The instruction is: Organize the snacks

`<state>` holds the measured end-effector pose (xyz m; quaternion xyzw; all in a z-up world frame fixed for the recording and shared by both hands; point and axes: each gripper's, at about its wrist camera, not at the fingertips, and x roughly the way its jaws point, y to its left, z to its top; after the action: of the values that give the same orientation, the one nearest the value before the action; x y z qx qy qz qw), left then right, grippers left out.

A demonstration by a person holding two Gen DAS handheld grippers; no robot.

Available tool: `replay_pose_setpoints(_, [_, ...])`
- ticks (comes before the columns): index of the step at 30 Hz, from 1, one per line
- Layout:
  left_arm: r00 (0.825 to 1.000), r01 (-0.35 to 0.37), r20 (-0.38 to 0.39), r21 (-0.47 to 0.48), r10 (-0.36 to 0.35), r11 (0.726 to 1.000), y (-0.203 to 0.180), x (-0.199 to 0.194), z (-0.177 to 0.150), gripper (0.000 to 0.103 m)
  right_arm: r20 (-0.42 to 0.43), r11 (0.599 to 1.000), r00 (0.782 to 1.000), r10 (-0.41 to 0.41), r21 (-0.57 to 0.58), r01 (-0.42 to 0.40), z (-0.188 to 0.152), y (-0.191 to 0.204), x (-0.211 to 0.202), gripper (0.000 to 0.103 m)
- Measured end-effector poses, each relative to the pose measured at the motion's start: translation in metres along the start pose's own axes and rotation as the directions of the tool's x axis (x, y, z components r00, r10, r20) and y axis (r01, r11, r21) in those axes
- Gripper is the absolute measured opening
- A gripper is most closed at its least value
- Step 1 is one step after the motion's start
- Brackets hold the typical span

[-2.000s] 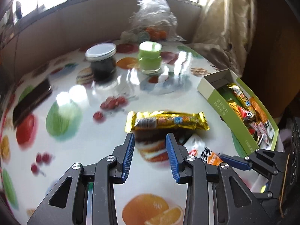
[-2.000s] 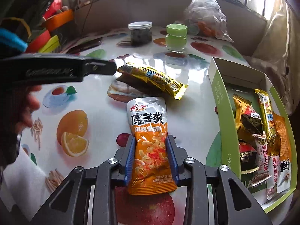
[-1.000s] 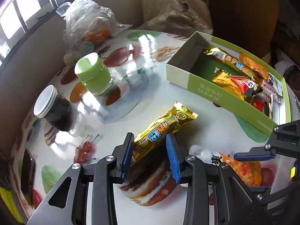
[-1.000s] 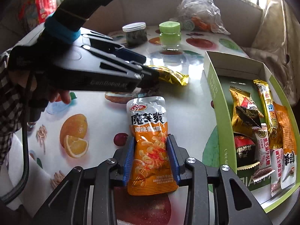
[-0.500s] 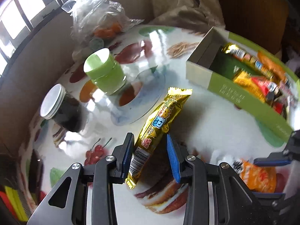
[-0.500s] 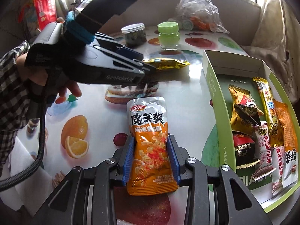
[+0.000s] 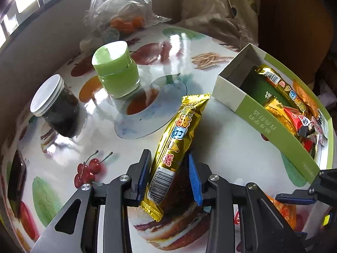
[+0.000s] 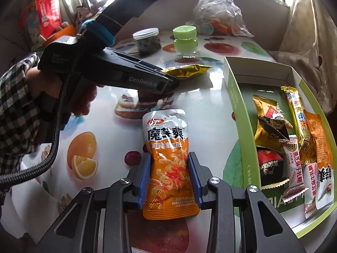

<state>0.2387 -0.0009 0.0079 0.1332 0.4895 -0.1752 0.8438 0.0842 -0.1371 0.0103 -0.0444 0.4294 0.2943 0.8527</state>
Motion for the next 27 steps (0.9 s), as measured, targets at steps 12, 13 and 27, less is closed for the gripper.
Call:
replay_pose_setpoints(12, [0.999,0.006,0.037,-0.07,-0.004,0.998,0.004,-0.017,-0.015,0.023,0.019,1.0,1.0,-0.005,0.022,0.004,-0.001,-0.001,-0.004,0.033])
replay_pose_setpoints(13, [0.999,0.004,0.041,-0.074,-0.001,0.997,0.003,-0.019,-0.017,0.023,0.021,1.0,1.0,-0.005,0.023,0.005,-0.002,-0.001,-0.005,0.033])
replay_pose_setpoints(27, [0.993,0.002,0.117,-0.115,0.011,0.993,-0.004,-0.069,-0.035,0.024,0.101,0.999,0.994,-0.035,0.041,0.031,-0.004,0.001,-0.039,0.033])
